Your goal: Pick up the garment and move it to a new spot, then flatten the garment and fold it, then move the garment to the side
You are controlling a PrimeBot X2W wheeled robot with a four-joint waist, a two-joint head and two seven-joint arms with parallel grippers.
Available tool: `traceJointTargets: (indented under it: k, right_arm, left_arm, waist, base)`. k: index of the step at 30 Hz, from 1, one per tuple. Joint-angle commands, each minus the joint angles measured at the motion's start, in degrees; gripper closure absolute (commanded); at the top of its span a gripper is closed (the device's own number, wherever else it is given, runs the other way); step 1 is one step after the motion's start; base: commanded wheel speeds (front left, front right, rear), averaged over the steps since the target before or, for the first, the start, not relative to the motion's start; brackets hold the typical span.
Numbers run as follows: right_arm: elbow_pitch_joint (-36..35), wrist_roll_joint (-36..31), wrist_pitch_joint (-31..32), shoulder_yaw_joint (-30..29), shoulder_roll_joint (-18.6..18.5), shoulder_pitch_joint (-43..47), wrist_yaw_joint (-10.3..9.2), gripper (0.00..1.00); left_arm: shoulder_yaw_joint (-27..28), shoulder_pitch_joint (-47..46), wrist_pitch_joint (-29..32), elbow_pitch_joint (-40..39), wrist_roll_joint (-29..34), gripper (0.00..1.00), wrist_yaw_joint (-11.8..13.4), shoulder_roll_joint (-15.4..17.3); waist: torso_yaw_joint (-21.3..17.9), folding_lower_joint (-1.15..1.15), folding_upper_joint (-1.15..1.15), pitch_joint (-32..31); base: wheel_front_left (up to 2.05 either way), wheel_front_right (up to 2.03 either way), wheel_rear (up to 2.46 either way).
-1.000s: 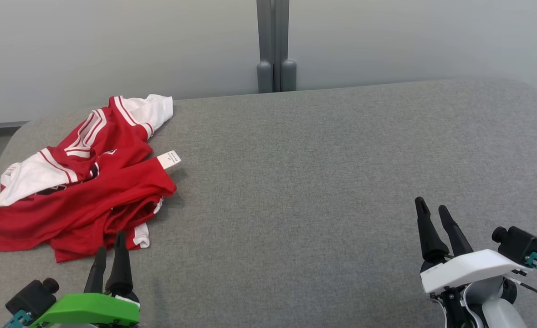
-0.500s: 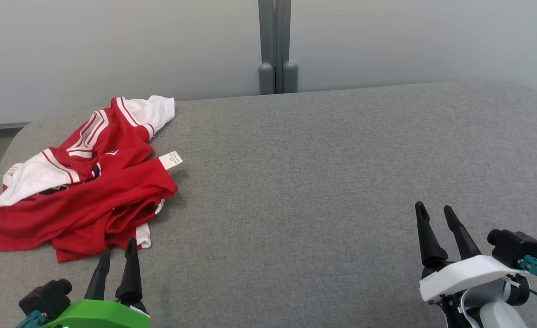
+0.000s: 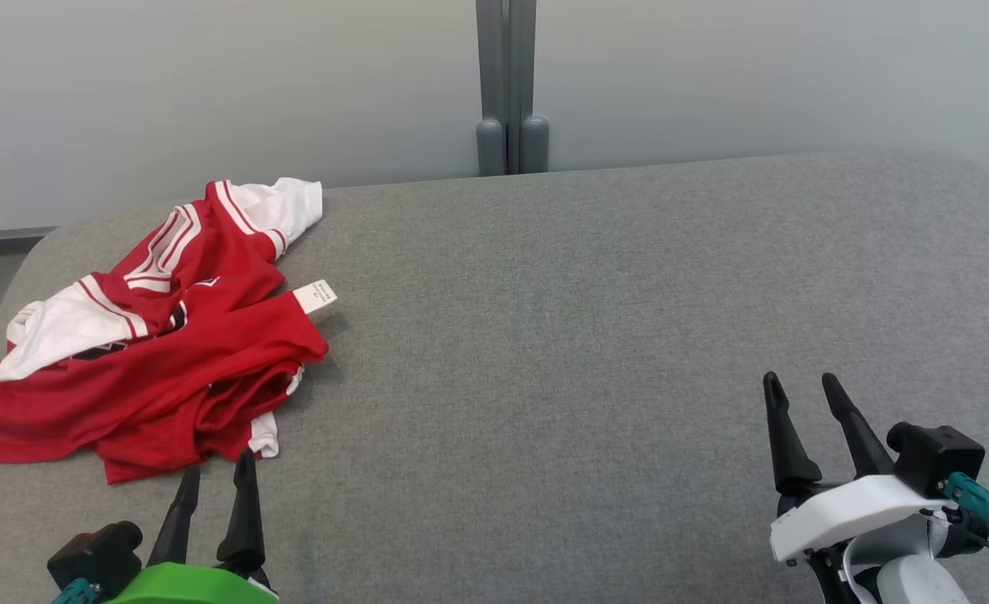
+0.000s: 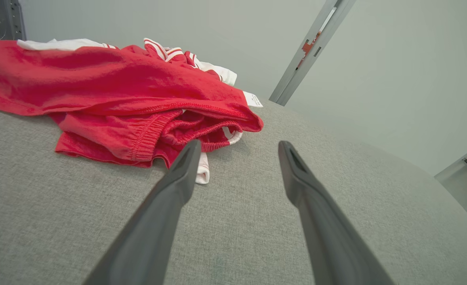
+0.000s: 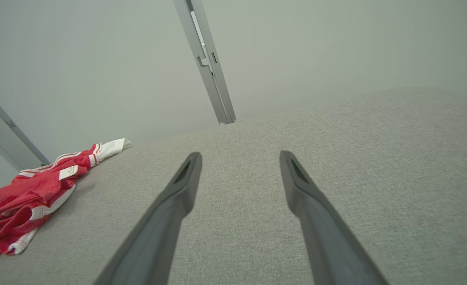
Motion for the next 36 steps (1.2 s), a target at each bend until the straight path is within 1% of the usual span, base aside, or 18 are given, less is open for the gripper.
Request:
traceJointTargets:
  k: [1, 9, 20, 28, 36]
  right_arm:
    - [-0.26, -1.81, -0.69, 0.01, -0.12, -0.13, 0.01, 0.00]
    - [0.28, -5.95, -1.71, 0.19, -0.37, -0.17, 0.01, 0.00]
    - [1.08, -10.98, -3.09, -1.07, -0.30, 0.25, 0.01, 0.00]
    - [2.42, -13.32, -3.91, -1.34, -0.13, 0.77, 0.01, 0.00]
    - [3.04, -15.40, -4.77, -0.90, -0.04, 1.03, 0.01, 0.00]
  left_arm:
    - [0.04, 0.35, -0.54, -0.24, 1.63, 0.00, -0.22, 0.09]
    - [-0.23, 0.72, -1.52, 0.28, 5.16, 0.00, -0.20, 0.28]
    - [-0.42, 1.51, -2.91, 0.76, 9.79, 0.00, -0.21, 0.04]
    - [-0.94, 1.76, -3.80, 1.40, 12.91, 0.00, -0.22, 0.64]
    - [-0.53, 2.20, -4.54, 1.19, 16.03, 0.00, -0.23, 0.54]
  waist:
    - [0.04, 0.00, 0.00, 0.00]
    - [-0.01, 0.00, 0.00, -0.11]
    - [-0.38, 0.00, 0.00, -0.32]
    - [-0.20, 0.00, 0.00, -0.39]
    - [0.05, 0.00, 0.00, -0.55]
  base:
    - [0.00, 0.00, 0.00]
    - [0.00, 0.00, 0.00]
    - [0.00, 0.00, 0.00]
    - [0.00, 0.00, 0.00]
    - [0.00, 0.00, 0.00]
